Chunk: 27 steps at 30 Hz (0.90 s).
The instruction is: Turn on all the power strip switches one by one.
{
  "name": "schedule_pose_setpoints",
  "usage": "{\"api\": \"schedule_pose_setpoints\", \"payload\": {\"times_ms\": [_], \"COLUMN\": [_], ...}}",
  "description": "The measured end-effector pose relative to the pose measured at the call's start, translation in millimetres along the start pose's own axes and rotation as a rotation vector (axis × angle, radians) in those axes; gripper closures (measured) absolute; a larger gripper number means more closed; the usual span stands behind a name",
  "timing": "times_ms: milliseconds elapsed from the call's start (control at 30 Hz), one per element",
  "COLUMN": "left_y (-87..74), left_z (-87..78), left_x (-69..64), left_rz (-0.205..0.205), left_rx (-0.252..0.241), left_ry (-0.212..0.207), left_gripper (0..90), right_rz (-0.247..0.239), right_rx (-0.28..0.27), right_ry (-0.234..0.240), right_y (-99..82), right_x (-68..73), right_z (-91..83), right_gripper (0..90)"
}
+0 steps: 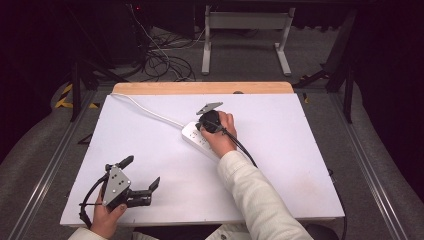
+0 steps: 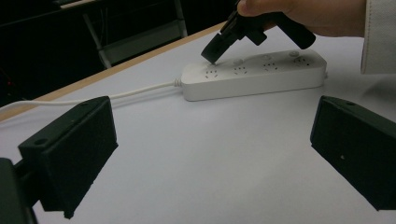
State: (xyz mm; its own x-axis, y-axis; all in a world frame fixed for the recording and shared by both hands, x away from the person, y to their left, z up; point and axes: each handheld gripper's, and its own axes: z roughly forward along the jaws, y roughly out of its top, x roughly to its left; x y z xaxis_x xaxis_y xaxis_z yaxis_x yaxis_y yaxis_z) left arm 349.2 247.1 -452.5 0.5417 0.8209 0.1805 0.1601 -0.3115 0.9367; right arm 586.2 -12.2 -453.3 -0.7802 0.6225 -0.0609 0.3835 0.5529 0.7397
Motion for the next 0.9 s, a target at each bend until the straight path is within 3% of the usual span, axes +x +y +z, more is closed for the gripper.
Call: {"api": "schedule_pose_setpoints", "payload": {"times_ms": [900], "left_y": [0.2], "left_z": [-0.3], "left_x": [-0.4], "left_rz": [0.003], "left_rx": [-0.001], "left_ry": [-0.001], "left_gripper": [0.9], "right_rz": [-0.004], "right_rx": [0.034], "right_ry": [-0.035], "right_y": [1.7], "right_x": [4.2], "right_z": [5.0], "right_gripper": [90.0]}}
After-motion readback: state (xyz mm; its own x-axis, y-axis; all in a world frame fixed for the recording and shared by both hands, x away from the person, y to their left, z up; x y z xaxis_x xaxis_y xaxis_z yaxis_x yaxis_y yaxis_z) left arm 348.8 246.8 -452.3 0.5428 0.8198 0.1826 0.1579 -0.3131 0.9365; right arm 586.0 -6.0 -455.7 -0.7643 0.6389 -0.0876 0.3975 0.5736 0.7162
